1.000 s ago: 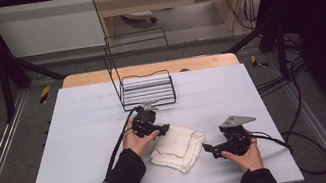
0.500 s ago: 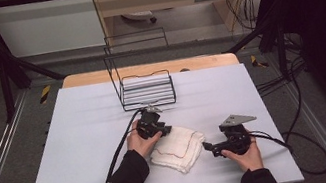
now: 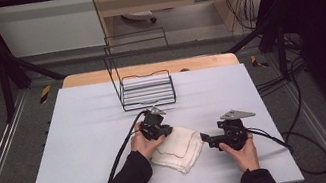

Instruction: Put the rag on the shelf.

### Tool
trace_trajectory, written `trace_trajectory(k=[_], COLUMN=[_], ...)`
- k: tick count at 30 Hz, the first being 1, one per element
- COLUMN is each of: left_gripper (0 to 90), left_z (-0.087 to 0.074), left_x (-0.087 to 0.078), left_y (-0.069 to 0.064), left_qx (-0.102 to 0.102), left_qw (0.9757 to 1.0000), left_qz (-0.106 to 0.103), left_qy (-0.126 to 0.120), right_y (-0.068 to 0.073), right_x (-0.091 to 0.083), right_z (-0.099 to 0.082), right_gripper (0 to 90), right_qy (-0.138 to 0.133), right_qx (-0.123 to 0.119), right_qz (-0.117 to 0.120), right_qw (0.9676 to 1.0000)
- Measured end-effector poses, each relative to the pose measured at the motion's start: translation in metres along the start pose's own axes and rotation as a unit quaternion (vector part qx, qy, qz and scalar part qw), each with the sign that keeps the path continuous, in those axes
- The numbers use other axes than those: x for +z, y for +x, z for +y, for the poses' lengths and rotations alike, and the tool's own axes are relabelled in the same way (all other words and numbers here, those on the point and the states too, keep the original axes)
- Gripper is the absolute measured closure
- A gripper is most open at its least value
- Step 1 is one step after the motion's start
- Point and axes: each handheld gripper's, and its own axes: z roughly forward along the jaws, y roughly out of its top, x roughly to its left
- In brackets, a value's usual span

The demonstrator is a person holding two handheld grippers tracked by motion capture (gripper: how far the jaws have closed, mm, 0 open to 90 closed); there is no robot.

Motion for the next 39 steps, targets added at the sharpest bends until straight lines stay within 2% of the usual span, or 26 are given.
trace_trajectory(k=[1,2,4,8,10,12,15,18,22,26,27,30,32,33,36,39], left_gripper=[80.7,81.1,81.9,83.4,83.8,84.1,84.2,84.2,84.0,83.8,83.8,83.8,83.7,83.7,83.5,83.1], left_z=[0.0,0.0,0.0,0.001,0.0,0.0,-0.001,-0.001,-0.004,-0.007,-0.007,-0.007,-0.007,-0.007,-0.007,-0.006], left_x=[0.0,-0.001,-0.001,-0.001,-0.002,-0.003,-0.01,-0.016,-0.017,-0.014,-0.014,-0.013,-0.012,-0.011,-0.012,-0.011], left_y=[0.0,-0.003,-0.004,-0.003,0.0,0.002,0.003,0.003,0.001,0.0,0.0,0.001,0.001,0.002,0.001,0.0], left_qx=[0.0,0.013,0.016,0.01,-0.006,-0.008,-0.01,-0.011,-0.005,-0.002,-0.002,-0.002,-0.006,-0.012,-0.012,-0.014], left_qw=[1.0,0.9999,0.9998,0.9999,1.0,0.9999,0.9997,0.9996,0.9996,0.9997,0.9997,0.9997,0.9997,0.9995,0.9994,0.9991], left_qz=[0.0,0.008,0.01,0.008,-0.004,-0.007,-0.014,-0.02,-0.014,-0.008,-0.008,-0.006,-0.007,-0.011,-0.018,-0.022], left_qy=[0.0,0.001,0.001,0.003,0.0,-0.002,-0.018,-0.02,-0.022,-0.024,-0.024,-0.022,-0.022,-0.025,-0.028,-0.033], right_y=[0.0,0.001,0.003,0.008,0.009,0.01,0.011,0.012,0.014,0.019,0.019,0.021,0.022,0.022,0.024,0.025], right_x=[0.0,0.005,0.011,0.019,0.021,0.02,0.019,0.022,0.024,0.025,0.025,0.026,0.023,0.021,0.014,0.01], right_z=[0.0,0.002,0.003,0.002,0.002,0.002,0.003,0.002,0.002,0.003,0.003,0.004,0.004,0.004,0.004,0.002], right_gripper=[16.3,22.6,27.5,32.1,34.0,35.8,37.0,41.1,50.6,67.3,67.3,78.0,83.2,84.2,85.4,84.9], right_qy=[0.0,0.001,0.006,0.026,0.029,0.028,0.025,0.028,0.033,0.031,0.031,0.037,0.036,0.035,0.035,0.046], right_qx=[0.0,-0.004,-0.004,-0.012,-0.012,-0.003,0.013,0.023,0.023,0.019,0.019,0.032,0.032,0.033,0.036,0.043], right_qz=[0.0,-0.005,-0.01,-0.014,-0.017,-0.016,-0.013,-0.01,-0.01,-0.004,-0.004,-0.001,-0.002,-0.002,0.004,0.002], right_qw=[1.0,1.0,0.9999,0.9995,0.9994,0.9995,0.9995,0.9993,0.9991,0.9993,0.9993,0.9988,0.9988,0.9989,0.9987,0.998])
